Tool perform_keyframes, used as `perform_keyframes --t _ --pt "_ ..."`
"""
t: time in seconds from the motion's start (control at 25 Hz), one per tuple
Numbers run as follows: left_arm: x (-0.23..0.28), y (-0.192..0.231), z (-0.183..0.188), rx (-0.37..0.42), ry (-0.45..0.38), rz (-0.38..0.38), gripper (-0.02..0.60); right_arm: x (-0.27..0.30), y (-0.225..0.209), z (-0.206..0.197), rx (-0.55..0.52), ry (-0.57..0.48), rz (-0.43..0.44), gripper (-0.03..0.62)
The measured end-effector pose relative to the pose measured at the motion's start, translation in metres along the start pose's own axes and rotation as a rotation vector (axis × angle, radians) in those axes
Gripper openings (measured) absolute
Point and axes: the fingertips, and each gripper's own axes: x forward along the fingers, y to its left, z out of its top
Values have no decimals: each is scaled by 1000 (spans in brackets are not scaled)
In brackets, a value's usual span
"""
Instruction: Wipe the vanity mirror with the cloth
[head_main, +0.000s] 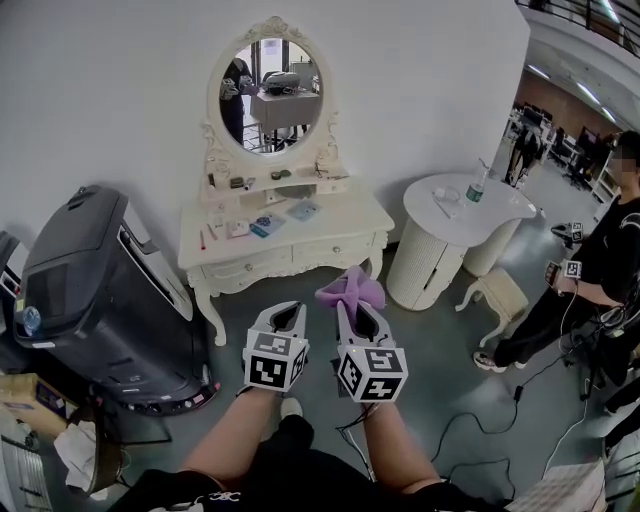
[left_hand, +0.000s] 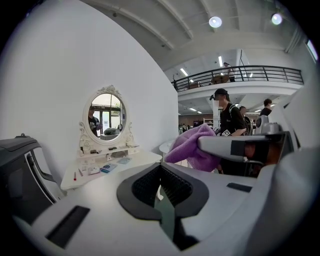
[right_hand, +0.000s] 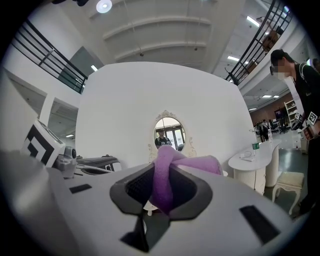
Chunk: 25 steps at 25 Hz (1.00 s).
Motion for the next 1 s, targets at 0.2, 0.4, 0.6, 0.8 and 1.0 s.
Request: perform_keyframes --t 0.2,0.4,0.6,0.8,1.0 --pt "25 15 4 -14 -7 -3 6 25 -9 -3 -17 7 3 74" --pt "61 31 16 -12 -16 -15 6 62 -25 3 -32 6 -2 75" --pt "97 57 33 -22 -23 -17 6 105 -34 15 -46 10 13 75" --pt "130 87 50 -19 -25 -15 6 149 -42 24 -51 5 19 77" --pt "162 126 60 -22 -24 -5 6 199 -48 27 -57 12 22 77"
